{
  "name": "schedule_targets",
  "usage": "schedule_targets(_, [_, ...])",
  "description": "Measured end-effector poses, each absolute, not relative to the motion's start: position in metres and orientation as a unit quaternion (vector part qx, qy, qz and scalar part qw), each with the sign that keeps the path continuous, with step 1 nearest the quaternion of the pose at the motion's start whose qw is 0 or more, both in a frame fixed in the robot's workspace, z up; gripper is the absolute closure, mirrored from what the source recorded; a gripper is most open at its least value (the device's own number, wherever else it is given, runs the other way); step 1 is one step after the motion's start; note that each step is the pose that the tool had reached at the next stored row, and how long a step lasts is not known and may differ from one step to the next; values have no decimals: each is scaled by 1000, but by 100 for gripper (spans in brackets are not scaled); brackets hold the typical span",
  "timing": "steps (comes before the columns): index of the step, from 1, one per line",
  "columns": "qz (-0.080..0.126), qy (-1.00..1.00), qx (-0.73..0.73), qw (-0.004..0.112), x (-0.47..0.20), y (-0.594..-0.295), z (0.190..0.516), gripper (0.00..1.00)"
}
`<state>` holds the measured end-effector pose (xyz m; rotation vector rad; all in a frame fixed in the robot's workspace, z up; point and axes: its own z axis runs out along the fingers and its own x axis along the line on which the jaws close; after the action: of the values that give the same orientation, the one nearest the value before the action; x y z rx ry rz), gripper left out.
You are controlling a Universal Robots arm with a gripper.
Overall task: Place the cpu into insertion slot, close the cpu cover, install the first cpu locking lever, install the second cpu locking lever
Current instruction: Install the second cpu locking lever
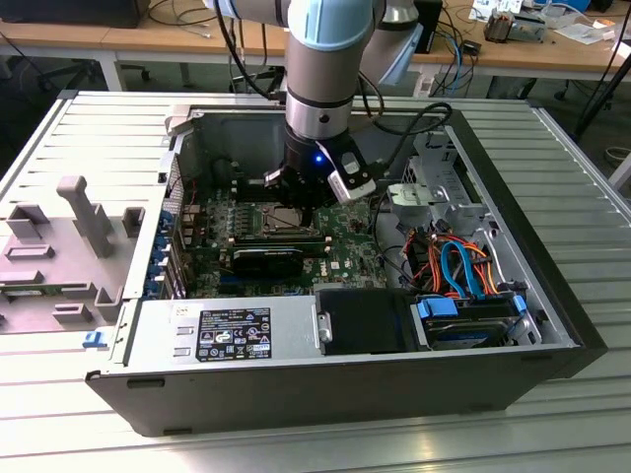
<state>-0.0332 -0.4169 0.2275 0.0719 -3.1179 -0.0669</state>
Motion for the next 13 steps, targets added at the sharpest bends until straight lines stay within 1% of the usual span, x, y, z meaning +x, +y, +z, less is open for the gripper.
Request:
schedule_targets(8, [-21, -999, 24, 11, -32, -423, 213, 89])
schedule_targets(13, [-22, -999, 24, 11, -52, -423, 206, 89])
